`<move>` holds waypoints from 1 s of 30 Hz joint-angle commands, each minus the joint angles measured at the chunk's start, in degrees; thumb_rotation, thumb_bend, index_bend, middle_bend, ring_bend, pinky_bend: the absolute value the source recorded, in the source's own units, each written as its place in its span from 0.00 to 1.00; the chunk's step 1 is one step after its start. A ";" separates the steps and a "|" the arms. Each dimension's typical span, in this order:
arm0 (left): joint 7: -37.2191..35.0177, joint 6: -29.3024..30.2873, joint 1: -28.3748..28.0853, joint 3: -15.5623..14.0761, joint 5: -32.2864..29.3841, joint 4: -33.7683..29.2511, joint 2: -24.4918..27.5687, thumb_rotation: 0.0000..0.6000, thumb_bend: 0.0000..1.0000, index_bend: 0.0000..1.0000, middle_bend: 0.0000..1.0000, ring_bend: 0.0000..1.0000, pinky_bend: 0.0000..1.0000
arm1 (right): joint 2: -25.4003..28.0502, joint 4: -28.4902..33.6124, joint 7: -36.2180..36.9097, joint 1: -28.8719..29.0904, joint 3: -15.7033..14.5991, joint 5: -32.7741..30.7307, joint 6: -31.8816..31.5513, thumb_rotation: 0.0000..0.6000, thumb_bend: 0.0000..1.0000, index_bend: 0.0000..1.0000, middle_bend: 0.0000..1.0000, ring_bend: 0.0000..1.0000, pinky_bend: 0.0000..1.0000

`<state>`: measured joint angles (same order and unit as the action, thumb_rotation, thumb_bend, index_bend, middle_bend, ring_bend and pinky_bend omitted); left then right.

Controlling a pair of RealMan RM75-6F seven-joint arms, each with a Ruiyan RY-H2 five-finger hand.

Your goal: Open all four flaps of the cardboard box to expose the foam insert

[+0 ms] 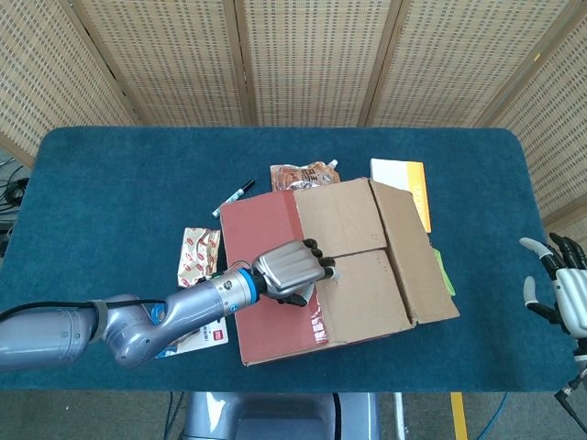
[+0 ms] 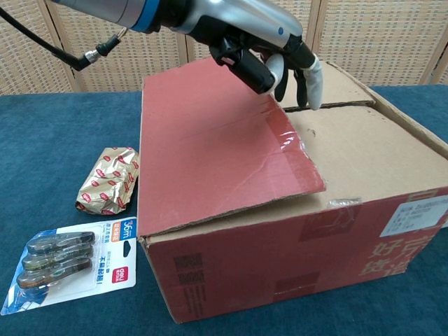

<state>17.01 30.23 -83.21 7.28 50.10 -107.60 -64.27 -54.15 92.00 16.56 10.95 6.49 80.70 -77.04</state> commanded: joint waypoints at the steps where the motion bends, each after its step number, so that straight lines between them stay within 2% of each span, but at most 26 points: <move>1: -0.43 0.67 0.49 0.18 0.70 -0.93 1.06 0.47 1.00 0.22 0.25 0.29 0.20 | 0.07 -0.01 0.09 0.11 0.23 -0.22 0.15 1.00 0.67 0.15 0.22 0.00 0.00; 8: -1.80 1.26 1.87 0.65 2.49 -3.28 4.51 0.47 1.00 0.24 0.27 0.30 0.20 | -0.06 -0.10 0.23 0.19 0.59 -0.42 0.34 1.00 0.67 0.15 0.22 0.00 0.00; 20: -5.29 1.20 4.29 1.47 5.00 -3.95 6.89 0.47 1.00 0.26 0.28 0.31 0.23 | 0.00 -0.40 0.30 0.02 1.19 -1.22 0.40 1.00 0.67 0.15 0.22 0.00 0.00; 30: -10.53 3.21 10.40 3.36 12.22 -9.26 14.93 0.46 1.00 0.26 0.28 0.31 0.23 | 0.55 0.11 -0.18 0.75 2.43 -1.94 0.80 1.00 0.67 0.14 0.22 0.00 0.00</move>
<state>7.70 33.02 -74.16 10.18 60.82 -115.67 -50.83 -53.62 92.08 16.40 11.68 8.90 78.77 -76.25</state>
